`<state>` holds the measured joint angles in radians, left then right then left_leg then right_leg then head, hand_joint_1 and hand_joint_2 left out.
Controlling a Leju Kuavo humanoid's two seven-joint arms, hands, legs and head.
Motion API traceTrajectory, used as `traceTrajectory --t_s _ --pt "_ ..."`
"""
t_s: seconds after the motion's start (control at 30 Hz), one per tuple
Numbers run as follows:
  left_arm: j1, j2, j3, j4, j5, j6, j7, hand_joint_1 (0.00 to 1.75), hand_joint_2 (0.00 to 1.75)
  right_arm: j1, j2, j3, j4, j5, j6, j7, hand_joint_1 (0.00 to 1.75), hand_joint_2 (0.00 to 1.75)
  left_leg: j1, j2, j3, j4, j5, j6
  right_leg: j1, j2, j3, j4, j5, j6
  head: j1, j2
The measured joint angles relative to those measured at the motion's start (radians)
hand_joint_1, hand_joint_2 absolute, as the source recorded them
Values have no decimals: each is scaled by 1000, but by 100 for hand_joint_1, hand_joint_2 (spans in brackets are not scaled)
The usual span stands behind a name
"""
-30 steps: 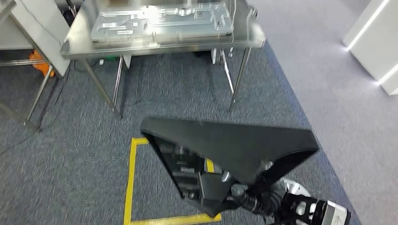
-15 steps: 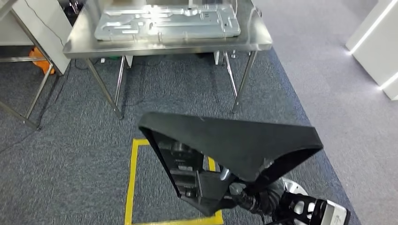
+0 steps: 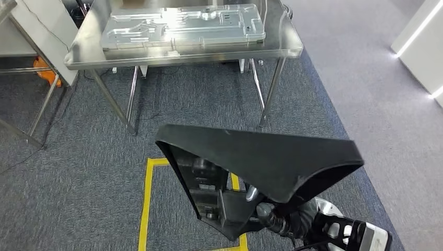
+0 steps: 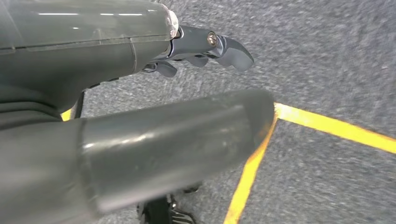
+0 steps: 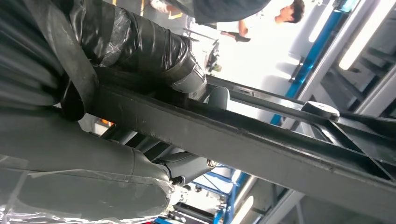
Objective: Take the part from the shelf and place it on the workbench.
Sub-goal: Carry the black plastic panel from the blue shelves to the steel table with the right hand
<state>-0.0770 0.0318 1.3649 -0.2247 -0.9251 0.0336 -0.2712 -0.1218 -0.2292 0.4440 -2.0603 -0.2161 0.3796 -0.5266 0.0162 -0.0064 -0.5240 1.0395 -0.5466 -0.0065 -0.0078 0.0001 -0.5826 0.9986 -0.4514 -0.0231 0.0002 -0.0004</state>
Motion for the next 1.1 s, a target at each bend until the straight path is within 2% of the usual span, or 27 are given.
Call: traceTrajectory --t_s 0.03,0.1,0.13,0.17,0.2,0.23,0.27,0.3,0.33,0.43,0.5,0.53,0.6,0.63,0.67,0.7,0.77,0.83,0.9,0.97,1.0,1.03,1.1 --pt "0 0 0 0 0 0 0 0 0 0 1 0 0 0 0 0 175 175 1 1 -30 59 -25 -4 0 -2 8 -3 -4 -5 0 0" --pt "3 1 0 0 0 1 1 0 0 1 2 0 0 2 -1 2 175 175 2 1 -113 197 -69 -11 2 -3 19 -4 -13 -12 0 0" --pt "5 1 0 0 0 1 1 0 0 2 2 0 0 3 -1 3 175 175 2 1 -142 235 -70 -12 3 -3 25 -3 -19 -12 0 0" --pt "6 1 0 0 0 1 1 0 0 3 2 0 0 4 -1 3 175 175 2 1 -156 238 -50 -13 4 -2 32 -3 -24 -12 0 0" --pt "7 1 0 0 0 1 2 0 0 3 2 0 0 4 -1 3 175 175 2 1 -149 200 -11 -12 4 -1 41 -2 -31 -11 0 0" --pt "7 1 0 0 0 1 1 0 0 3 2 0 0 5 -1 3 175 175 2 2 -125 132 39 -8 5 -1 50 -2 -38 -9 0 0" --pt "6 1 0 0 -1 1 1 0 0 3 2 0 0 6 -1 2 175 175 -1 2 -99 64 75 -3 6 0 59 -3 -44 -5 0 0" --pt "6 1 0 0 -2 1 1 0 0 4 2 -1 0 6 -1 2 175 175 -4 2 -75 7 98 4 7 0 64 -3 -50 -1 0 0" --pt "5 1 0 0 -3 1 1 0 0 4 2 -2 0 6 -1 1 175 175 -7 3 -61 -26 105 11 8 1 66 -4 -53 3 0 0" --pt "6 2 0 0 -5 1 0 0 0 5 2 -5 -1 6 -2 1 175 175 -7 3 -54 -44 97 28 9 1 68 -7 -58 19 0 0" --pt "6 1 0 0 -6 1 0 0 0 4 1 -6 -2 6 -2 0 175 175 -1 3 -44 -51 95 40 8 1 50 39 -85 31 0 0" --pt "5 1 0 0 -6 1 0 0 0 4 1 -6 -2 6 -2 0 175 175 2 3 -39 -54 93 46 6 1 23 94 -112 36 0 0" --pt "5 1 0 0 -6 0 0 0 0 6 1 -7 -2 6 -2 0 175 175 2 3 -34 -53 86 51 2 1 -59 234 -164 43 0 0" --pt "5 1 0 0 -6 -1 -1 0 0 7 1 -8 -2 6 -2 0 175 175 2 2 -29 -53 82 50 0 1 -93 281 -169 45 0 0" --pt "6 1 0 0 -6 -2 -1 0 0 8 1 -8 -2 6 -2 1 175 175 2 2 -23 -53 77 50 -2 0 -109 291 -153 47 0 0" --pt "6 1 0 0 -6 -3 -2 0 0 8 1 -9 -2 6 -2 1 175 175 2 1 -15 -53 72 48 -4 0 -107 267 -121 47 0 0" --pt "6 1 0 0 -6 -5 -2 0 0 8 1 -12 -2 6 -3 1 175 175 3 -2 5 -54 59 41 -5 0 -53 131 -34 42 0 0" --pt "5 1 0 0 -6 -5 -2 0 0 8 1 -14 -2 6 -4 2 175 175 2 -3 17 -57 47 29 0 1 -6 26 5 32 0 0" --pt "4 1 0 0 -7 -5 -3 0 0 7 1 -15 -2 8 -4 3 175 175 2 -3 24 -67 42 15 7 4 5 2 2 23 0 0" --pt "2 1 0 0 -8 -6 -3 0 0 8 1 -16 -3 10 -8 5 175 175 4 -1 32 -70 37 5 4 6 15 -13 4 12 0 0" --pt "2 1 0 0 -8 -6 -3 0 0 8 1 -16 -3 13 -12 5 175 175 5 0 25 -50 25 0 1 5 22 -20 5 6 0 0" --pt "1 1 0 0 -9 -6 -3 0 0 8 1 -16 -3 17 -18 6 175 175 6 1 6 -7 3 -4 -2 2 29 -26 5 0 0 0" --pt "3 0 0 0 -10 -7 -3 0 0 8 1 -17 -3 33 -33 7 175 175 7 1 -72 134 -55 -10 0 -7 39 -29 -2 -8 0 0"
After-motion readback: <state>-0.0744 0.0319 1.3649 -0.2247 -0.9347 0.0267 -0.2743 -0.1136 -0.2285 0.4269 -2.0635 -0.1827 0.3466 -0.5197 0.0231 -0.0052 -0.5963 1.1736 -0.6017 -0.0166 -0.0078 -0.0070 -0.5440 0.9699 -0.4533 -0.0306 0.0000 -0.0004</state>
